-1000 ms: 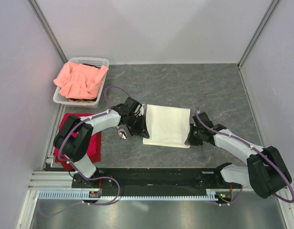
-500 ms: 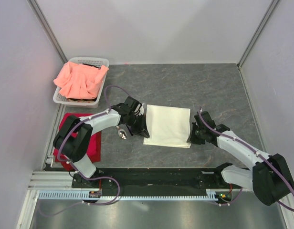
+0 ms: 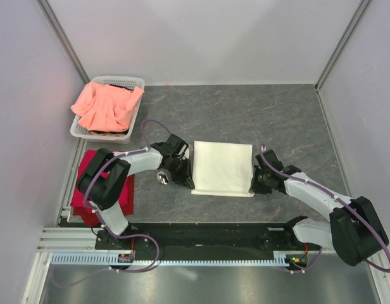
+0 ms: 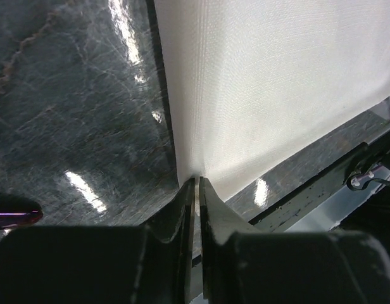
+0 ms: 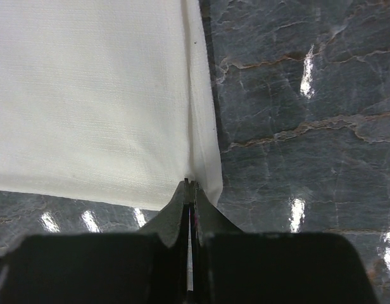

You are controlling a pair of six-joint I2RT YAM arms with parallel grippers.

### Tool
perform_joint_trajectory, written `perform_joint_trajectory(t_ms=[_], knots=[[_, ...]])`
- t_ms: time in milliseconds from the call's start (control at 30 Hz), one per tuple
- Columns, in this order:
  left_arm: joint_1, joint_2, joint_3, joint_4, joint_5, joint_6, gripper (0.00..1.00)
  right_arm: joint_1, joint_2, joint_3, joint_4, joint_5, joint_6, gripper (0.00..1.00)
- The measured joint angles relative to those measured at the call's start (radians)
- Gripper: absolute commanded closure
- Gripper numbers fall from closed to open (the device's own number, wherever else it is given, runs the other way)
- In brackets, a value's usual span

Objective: Fold the napkin into a case and place the utensils inside
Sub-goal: Pick up the top corner of the square-folded napkin from the center of the board.

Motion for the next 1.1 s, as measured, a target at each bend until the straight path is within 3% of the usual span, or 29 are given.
perform_joint_trajectory(t_ms=[667, 900, 1100], knots=[[-0.06, -0.144, -0.055, 0.002, -0.035, -0.026, 0.82, 0.002, -0.077, 0.024, -0.046, -0.018, -0.004, 1.0], [-0.06, -0.137, -0.068, 0.04, -0.003, -0.049, 0.86, 0.002, -0.013, 0.111, -0.039, -0.051, -0.008, 1.0], [-0.06, -0.118, -0.161, 0.101, 0.019, -0.08, 0.88, 0.006, 0.141, 0.244, 0.024, -0.11, -0.011, 1.0]])
